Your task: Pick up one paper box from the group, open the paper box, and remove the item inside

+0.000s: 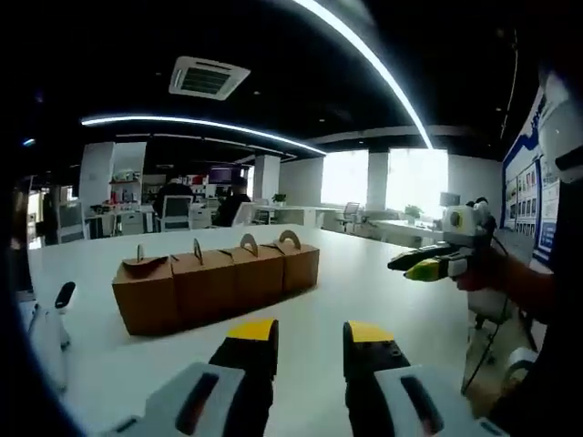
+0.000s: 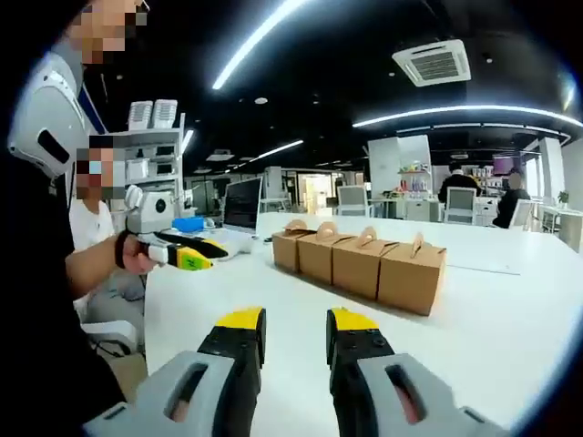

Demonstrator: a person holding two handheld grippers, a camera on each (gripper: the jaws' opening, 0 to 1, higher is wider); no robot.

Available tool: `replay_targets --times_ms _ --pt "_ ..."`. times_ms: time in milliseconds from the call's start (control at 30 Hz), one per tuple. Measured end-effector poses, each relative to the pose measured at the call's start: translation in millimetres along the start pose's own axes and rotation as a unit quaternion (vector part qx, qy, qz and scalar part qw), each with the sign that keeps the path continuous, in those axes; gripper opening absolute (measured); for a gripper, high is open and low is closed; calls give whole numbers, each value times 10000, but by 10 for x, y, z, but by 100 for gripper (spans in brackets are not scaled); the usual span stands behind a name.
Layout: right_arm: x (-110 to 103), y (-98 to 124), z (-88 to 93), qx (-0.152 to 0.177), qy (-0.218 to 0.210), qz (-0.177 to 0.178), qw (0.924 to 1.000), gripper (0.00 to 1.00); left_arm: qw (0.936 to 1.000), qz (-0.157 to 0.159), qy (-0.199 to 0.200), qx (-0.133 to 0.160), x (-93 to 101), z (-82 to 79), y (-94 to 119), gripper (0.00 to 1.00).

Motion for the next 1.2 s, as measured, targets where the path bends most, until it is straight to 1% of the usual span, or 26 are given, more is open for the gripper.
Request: replay_targets --times_ms 233,367,467,633,767,900,1067,1133,1200 --pt "-8 -35 -7 -21 12 -16 10000 27 10000 -43 28 25 -41 -2 19 30" --pt "-19 -30 -24 -24 31 17 10000 27 10000 -27 21 8 -34 8 1 30" --pt "-42 -29 -4 -64 21 21 10000 27 10000 3 66 53 -23 -1 1 30" --pt "-33 -35 33 -92 -42 65 9999 27 10000 45 35 17 -17 -4 14 30" --pt "-63 -63 -2 -136 10 47 9999 27 10000 -8 3 -63 -51 13 16 30" --pt "-66 -37 -17 -88 36 46 9999 27 10000 -39 6 -58 -66 -5 23 30" --pt "-57 -14 33 -73 -63 86 9999 27 10000 -54 12 -3 -55 -28 18 30" --pt "-82 -10 29 -64 -47 55 10000 27 9999 -50 121 -40 -60 -24 9 30" --pt "-89 2 12 -40 -27 39 10000 27 9999 -34 148 -14 -58 -42 10 30"
Point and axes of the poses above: the point that each gripper's makers call its tool centre point, and the gripper's own axes: y roughly backward along the fingers, x roughly to its right, z roughly out of its underside, the point moved 4 cm from there along y, roughly backward along the fingers, and after that the axes turned 13 degrees about -z, right-handed, at the moved point
